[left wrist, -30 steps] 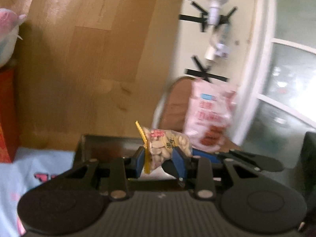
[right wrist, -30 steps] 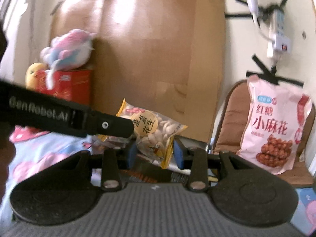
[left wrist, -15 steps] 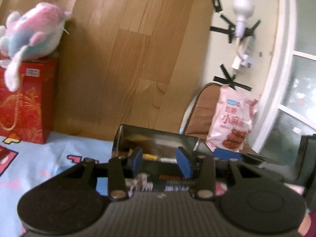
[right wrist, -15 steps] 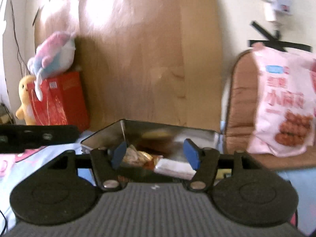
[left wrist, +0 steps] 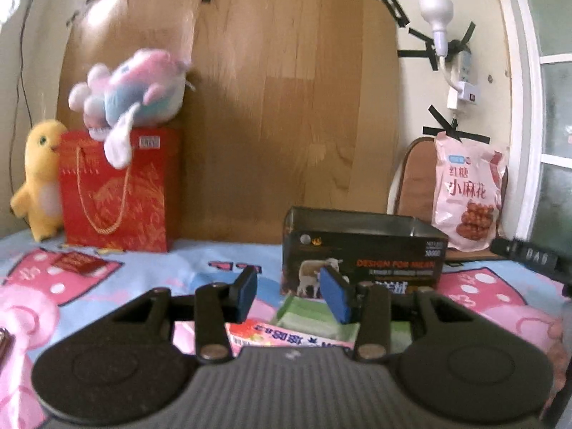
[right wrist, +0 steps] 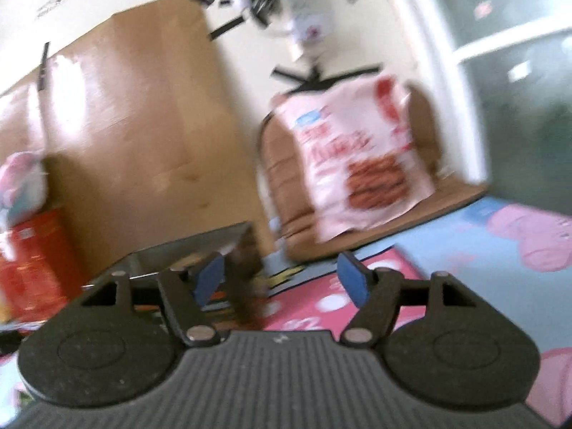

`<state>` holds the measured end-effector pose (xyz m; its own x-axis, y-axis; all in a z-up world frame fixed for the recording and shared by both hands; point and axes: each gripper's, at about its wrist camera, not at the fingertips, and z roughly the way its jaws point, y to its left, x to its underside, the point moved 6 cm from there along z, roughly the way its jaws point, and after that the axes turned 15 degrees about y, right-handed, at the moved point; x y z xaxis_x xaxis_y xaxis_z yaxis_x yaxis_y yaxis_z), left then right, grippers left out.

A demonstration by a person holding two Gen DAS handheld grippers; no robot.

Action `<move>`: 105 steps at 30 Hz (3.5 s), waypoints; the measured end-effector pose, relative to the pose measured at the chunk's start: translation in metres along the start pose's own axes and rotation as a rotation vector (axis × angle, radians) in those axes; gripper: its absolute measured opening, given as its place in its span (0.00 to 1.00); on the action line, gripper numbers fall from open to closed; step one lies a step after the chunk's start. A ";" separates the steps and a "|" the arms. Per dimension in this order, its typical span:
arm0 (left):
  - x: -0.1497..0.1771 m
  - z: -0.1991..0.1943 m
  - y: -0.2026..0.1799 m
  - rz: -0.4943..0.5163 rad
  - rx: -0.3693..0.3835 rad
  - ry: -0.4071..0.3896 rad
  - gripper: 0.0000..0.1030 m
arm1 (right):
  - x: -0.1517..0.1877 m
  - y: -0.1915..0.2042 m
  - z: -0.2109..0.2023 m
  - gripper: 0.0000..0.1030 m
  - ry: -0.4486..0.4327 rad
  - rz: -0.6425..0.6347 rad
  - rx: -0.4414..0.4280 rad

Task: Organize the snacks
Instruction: 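Move both tools back from the black box to the snack pile, then move the right tool to the light green packet while the left tool approaches it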

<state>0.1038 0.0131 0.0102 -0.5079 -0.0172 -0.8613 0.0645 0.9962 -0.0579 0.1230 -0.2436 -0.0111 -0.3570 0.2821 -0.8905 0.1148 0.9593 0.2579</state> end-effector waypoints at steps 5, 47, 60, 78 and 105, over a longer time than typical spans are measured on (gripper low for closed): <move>0.005 0.000 -0.009 0.048 -0.029 -0.021 0.42 | -0.005 -0.003 0.007 0.74 0.029 0.013 0.006; 0.006 -0.001 -0.008 0.051 -0.066 -0.039 0.47 | 0.006 -0.017 0.016 0.81 0.098 0.081 -0.036; -0.002 -0.002 0.025 -0.065 0.020 0.022 0.47 | 0.009 -0.007 0.015 0.80 0.133 0.006 -0.049; -0.043 0.075 0.060 -0.123 0.205 0.352 0.42 | 0.039 0.119 0.039 0.28 0.544 -0.430 -0.432; -0.001 0.098 0.025 -0.059 0.203 0.421 0.50 | 0.055 0.142 0.050 0.63 0.520 -0.928 -0.450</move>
<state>0.1898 0.0300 -0.0397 -0.8172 0.0043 -0.5763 0.1705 0.9570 -0.2345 0.1653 -0.0925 -0.0425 -0.4817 -0.6634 -0.5726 -0.6949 0.6873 -0.2117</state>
